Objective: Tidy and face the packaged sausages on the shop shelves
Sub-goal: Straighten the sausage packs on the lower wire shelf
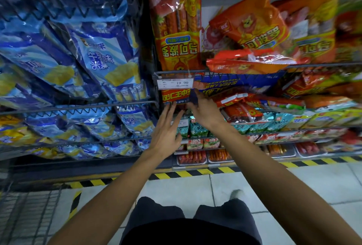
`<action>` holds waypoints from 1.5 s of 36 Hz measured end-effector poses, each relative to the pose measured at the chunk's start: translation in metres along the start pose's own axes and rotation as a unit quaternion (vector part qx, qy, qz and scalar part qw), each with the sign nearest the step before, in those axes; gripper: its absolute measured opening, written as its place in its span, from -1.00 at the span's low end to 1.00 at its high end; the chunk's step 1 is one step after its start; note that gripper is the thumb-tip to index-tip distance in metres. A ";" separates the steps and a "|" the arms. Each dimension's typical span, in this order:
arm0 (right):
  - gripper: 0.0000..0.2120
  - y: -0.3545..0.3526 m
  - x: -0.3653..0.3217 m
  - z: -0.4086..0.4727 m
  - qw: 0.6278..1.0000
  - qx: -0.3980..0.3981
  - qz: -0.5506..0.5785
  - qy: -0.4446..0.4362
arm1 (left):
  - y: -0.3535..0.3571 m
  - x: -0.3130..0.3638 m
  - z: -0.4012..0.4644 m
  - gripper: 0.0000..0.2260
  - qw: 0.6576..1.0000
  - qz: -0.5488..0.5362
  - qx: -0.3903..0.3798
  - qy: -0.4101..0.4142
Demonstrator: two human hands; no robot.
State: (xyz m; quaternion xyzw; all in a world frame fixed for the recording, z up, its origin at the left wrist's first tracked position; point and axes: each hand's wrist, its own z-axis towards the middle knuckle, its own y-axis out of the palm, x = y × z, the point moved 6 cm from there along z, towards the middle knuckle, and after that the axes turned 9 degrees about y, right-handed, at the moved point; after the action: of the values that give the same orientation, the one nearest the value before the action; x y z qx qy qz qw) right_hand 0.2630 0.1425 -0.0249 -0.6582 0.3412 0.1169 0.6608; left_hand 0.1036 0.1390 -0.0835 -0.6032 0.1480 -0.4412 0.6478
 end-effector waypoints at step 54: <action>-0.61 -0.081 0.098 0.025 0.963 -0.183 0.198 0.007 | -0.007 0.034 0.056 -0.58 0.965 -0.194 0.163 -0.067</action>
State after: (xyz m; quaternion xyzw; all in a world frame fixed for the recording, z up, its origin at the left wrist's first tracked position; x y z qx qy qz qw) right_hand 0.3918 0.1290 -0.0225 -0.6882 0.4418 0.3016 0.4902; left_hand 0.1611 0.1510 -0.0526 -0.5351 -0.0897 -0.5348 0.6478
